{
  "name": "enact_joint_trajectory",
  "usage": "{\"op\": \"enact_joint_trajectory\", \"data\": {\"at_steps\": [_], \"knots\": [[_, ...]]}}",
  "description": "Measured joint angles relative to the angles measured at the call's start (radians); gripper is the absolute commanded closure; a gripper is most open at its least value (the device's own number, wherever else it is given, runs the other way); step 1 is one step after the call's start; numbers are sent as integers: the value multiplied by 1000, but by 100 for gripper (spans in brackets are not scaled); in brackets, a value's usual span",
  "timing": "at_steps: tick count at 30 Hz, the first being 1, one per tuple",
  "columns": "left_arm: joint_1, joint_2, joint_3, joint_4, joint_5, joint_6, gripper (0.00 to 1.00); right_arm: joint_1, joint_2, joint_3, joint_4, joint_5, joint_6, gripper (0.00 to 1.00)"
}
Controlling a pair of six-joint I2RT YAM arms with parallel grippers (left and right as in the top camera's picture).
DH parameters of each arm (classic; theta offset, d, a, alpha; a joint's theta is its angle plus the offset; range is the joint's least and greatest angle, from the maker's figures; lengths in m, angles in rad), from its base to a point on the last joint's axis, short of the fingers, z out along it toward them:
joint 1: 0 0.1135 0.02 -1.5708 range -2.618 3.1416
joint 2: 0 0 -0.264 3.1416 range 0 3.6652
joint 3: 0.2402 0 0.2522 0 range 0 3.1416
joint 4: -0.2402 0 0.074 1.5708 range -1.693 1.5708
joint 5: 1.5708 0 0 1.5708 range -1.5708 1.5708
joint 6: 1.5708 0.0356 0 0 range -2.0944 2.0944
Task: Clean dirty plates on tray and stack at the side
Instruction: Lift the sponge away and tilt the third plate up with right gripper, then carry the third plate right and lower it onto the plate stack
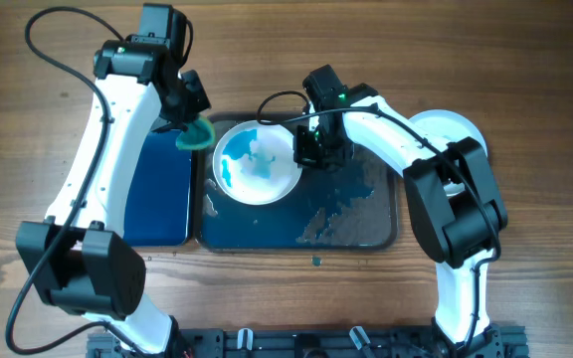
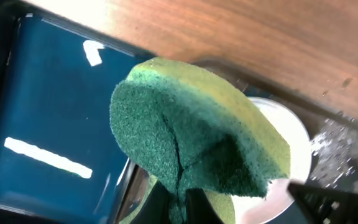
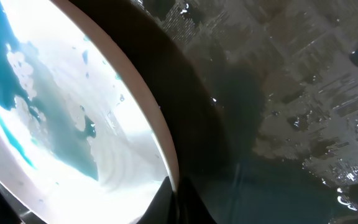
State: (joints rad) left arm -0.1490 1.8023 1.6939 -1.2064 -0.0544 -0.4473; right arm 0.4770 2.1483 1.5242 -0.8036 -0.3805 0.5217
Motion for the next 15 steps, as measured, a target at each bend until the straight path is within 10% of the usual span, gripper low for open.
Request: {"op": "enact_joint_trajectory", "data": {"at_steps": [15], "knots": [[0,0,0,-51,3,35,96,202,-421,-5,-183,855,-132,96]]}}
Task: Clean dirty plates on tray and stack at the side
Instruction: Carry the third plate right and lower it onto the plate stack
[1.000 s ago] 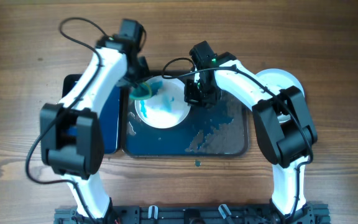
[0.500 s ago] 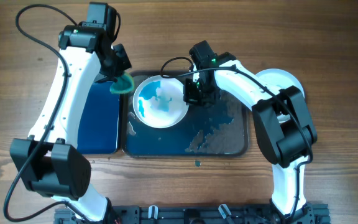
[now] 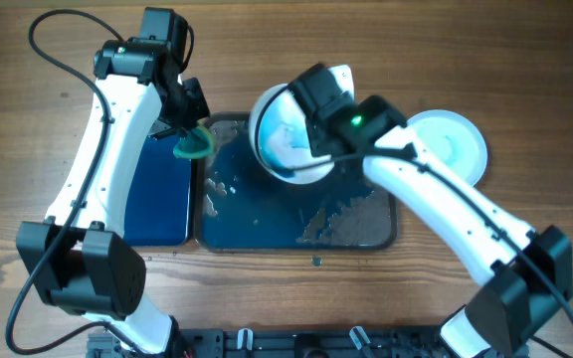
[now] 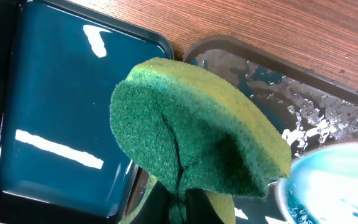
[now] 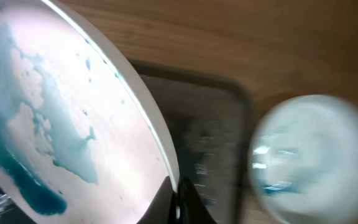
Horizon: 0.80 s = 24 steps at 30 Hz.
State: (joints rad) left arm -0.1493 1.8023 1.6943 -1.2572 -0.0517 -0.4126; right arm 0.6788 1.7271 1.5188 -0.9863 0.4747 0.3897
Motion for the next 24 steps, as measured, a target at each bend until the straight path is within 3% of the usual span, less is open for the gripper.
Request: {"op": "enact_joint_trajectory", "data": {"at_steps": [7,24], "knots": [[0,0,0,-21,0,1,96,172,-3,0,-79,391,10,96],[0,0,0,-38,1,4,96,365,-88,0,-89,955,10,96]]}}
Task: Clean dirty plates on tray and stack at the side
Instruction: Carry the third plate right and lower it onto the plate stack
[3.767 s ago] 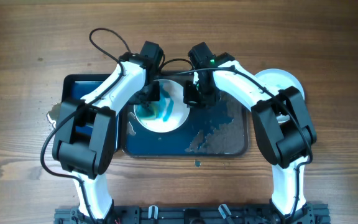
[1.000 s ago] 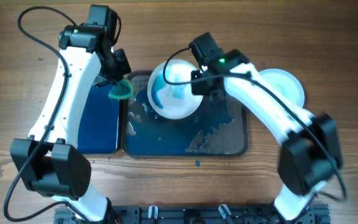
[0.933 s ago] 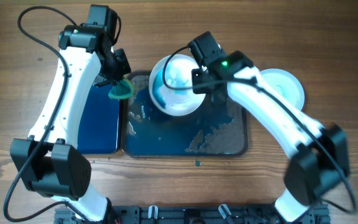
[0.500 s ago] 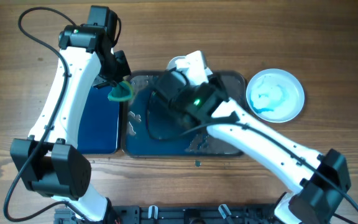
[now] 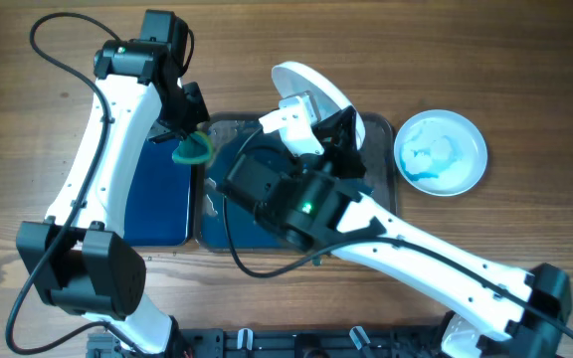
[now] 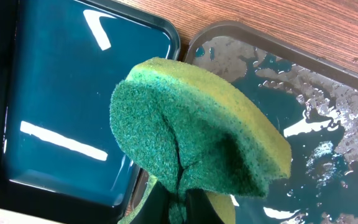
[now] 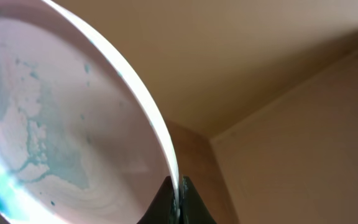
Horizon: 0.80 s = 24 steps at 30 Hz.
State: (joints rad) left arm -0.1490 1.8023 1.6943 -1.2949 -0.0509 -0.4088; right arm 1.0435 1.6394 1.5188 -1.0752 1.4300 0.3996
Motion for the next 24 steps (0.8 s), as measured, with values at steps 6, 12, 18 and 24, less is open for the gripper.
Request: {"op": "enact_joint_trajectory", "data": {"at_steps": [6,12,18,24], "knots": [[0,0,0,0,0,-1,96,-6,-53,0,14,-89,3,96],[0,0,0,2,3,-2,96,-236,-56,-34,30,-653,37,96],[0,0,0,8,5,-5,96,-581,-56,-66,74,-1196,10,95],[0,0,0,8,8,-5,96,-955,-56,-66,47,-1521,-31,96]]}}
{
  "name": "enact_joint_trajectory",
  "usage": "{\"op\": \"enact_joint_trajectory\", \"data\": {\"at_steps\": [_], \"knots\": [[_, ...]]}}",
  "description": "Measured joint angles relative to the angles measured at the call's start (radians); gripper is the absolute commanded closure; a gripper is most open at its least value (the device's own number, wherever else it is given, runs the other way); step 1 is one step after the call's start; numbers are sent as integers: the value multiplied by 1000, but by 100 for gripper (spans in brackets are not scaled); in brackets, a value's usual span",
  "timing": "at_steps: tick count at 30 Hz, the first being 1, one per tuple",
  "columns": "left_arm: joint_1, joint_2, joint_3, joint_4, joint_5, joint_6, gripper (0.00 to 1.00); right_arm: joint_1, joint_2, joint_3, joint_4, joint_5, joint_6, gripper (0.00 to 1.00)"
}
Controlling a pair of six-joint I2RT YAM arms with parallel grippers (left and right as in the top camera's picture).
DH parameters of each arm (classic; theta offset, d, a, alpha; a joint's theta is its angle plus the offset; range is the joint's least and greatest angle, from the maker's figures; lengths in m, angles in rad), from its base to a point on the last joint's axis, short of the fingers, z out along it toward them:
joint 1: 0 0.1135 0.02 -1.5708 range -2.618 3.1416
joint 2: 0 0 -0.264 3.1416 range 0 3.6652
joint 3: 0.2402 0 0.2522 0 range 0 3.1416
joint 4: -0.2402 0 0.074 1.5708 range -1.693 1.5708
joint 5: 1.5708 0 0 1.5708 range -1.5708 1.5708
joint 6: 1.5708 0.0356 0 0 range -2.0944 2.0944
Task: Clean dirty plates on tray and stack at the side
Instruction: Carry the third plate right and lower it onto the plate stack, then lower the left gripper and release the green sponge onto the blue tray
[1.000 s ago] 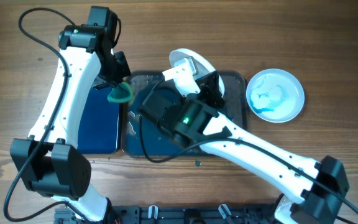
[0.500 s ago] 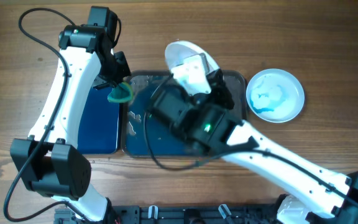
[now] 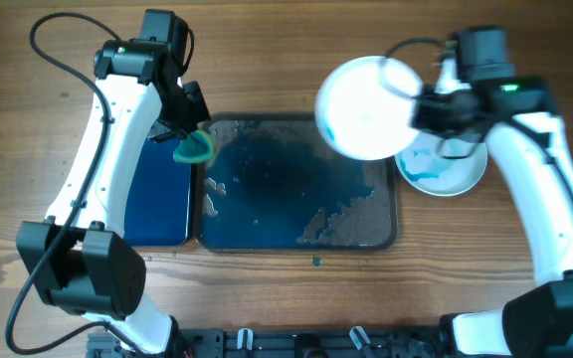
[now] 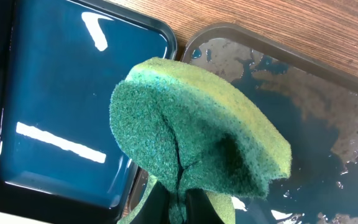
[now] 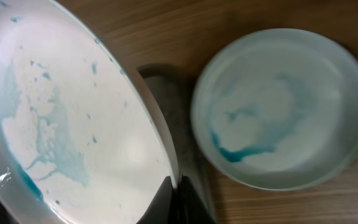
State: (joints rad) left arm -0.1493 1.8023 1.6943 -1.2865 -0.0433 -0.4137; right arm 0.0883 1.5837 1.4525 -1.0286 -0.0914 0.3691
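My right gripper (image 5: 178,186) is shut on the rim of a white plate (image 3: 366,94) (image 5: 67,118) smeared with blue. It holds the plate in the air over the right end of the wet dark tray (image 3: 296,199), close to a second white plate (image 3: 446,164) (image 5: 284,106) that lies on the table to the right. My left gripper (image 4: 179,199) is shut on a green and yellow sponge (image 4: 197,143) (image 3: 194,146), above the tray's left edge.
A blue tray (image 3: 157,189) (image 4: 61,106) lies left of the wet tray, under my left arm. Blue water and foam streaks cover the wet tray's floor. Wooden table (image 3: 525,50) lies all round.
My right arm has swung from over the tray's middle to the right side. The plate it holds now hangs near the plate on the table. The left gripper and sponge have stayed put.
First the smeared plate lay on the wet tray with my right gripper shut on its right rim, the sponge held just left. Then the plate was lifted, then held high and tilted over the tray. Now it hangs at the tray's right end beside the other plate.
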Motion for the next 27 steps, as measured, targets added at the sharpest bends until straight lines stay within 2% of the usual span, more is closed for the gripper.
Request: {"op": "enact_joint_trajectory", "data": {"at_steps": [1,7,14,15,17,19,23,27], "knots": [[0,0,0,0,0,0,96,-87,0,0,-12,-24,-3,96],[0,0,0,0,0,0,96,-378,0,-57,-10,-3,-13,96],[0,0,0,0,0,0,96,-452,0,-322,191,36,-17,95],[0,0,0,1,0,0,96,-452,0,-349,207,37,-17,91],[0,0,0,1,0,0,96,-452,0,-402,251,34,-19,71],[0,0,0,2,0,0,96,-452,0,-428,269,31,-22,59],[0,0,0,2,0,0,96,-452,0,-432,275,4,-31,45],[0,0,0,-5,1,20,96,-449,0,-418,225,-84,-78,39]]}}
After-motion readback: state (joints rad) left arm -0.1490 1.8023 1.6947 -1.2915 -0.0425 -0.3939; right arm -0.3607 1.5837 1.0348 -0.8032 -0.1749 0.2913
